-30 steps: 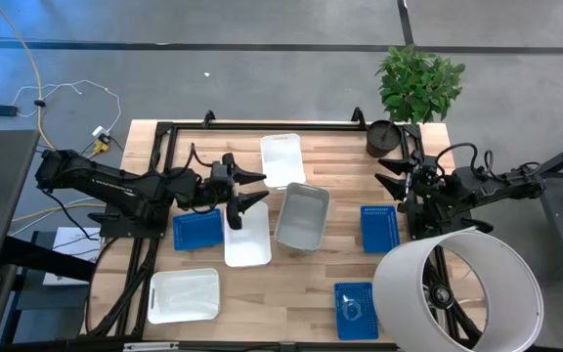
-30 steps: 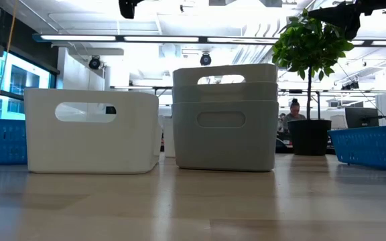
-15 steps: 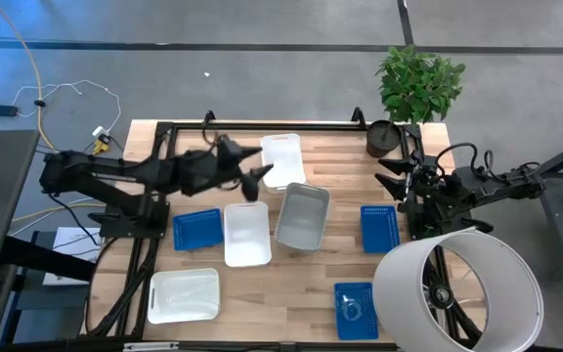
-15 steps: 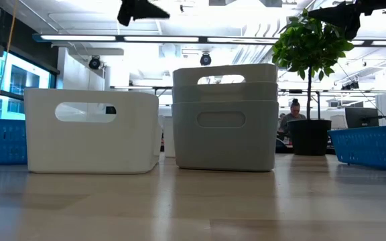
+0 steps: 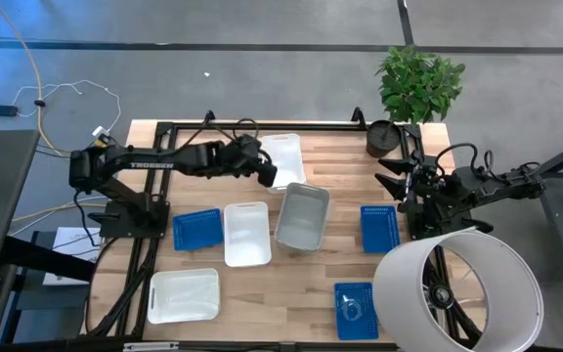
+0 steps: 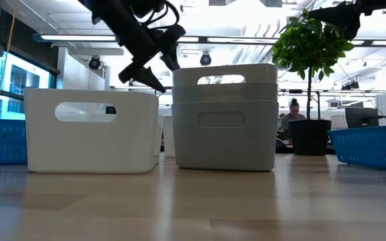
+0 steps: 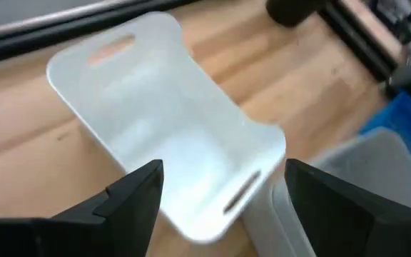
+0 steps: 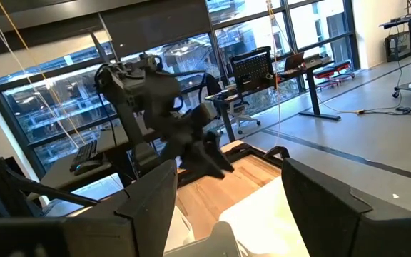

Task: Stack baskets by color
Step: Stack the top middle white bin on top of the other middle white bin

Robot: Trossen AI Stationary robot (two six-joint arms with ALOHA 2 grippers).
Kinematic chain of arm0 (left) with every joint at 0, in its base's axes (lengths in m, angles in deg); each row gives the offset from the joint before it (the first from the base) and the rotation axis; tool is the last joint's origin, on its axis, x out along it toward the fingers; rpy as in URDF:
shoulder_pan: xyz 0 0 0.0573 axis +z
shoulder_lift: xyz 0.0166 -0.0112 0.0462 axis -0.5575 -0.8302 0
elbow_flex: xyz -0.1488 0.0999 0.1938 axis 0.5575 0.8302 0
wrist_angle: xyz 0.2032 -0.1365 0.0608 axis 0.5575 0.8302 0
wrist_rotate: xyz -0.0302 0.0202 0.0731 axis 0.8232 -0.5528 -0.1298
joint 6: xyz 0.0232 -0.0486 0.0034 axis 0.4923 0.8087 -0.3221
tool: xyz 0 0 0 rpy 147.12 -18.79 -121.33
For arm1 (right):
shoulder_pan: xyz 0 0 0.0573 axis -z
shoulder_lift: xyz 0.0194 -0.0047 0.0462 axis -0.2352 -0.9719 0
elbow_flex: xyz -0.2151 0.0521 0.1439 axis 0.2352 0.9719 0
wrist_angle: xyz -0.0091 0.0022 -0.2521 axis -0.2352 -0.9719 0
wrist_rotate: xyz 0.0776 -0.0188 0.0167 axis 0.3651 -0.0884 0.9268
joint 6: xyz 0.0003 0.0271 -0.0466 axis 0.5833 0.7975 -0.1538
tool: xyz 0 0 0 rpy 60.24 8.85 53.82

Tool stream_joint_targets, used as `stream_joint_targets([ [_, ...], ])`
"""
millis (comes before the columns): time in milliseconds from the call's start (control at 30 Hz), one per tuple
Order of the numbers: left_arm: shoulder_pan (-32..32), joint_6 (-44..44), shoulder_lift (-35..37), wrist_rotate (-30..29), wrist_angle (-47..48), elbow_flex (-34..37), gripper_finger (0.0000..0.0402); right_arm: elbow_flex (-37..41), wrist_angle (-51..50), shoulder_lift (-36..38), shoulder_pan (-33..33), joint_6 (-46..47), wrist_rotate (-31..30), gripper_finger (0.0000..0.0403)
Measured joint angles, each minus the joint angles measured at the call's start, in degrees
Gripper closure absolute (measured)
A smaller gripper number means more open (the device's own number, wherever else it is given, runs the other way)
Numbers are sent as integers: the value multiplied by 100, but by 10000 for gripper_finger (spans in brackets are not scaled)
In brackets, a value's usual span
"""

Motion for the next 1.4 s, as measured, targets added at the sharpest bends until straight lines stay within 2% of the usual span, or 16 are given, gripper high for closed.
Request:
stream_joint_targets([
  [133,-92,77,0,-451,48,0,119,0,-76,0,0,0,-1,162],
  [267,139,421,-156,-564,-14,-11,119,0,-90,-2,0,0,-2,162],
  [500,627,818,-1003,-163,-15,-1,141,0,-103,-2,0,0,-4,162],
  [633,848,1258,-1330,-124,-10,0,168,0,-103,-2,0,77,-3,162],
  [900,909,1120,-1610,27,-37,-5,233,0,-122,-1,0,197,-3,162],
  [1167,909,840,-1612,-41,-106,0,385,0,-127,-2,0,197,-2,162],
  [1400,986,610,-1328,-105,-134,0,399,0,-185,-2,0,255,0,162],
])
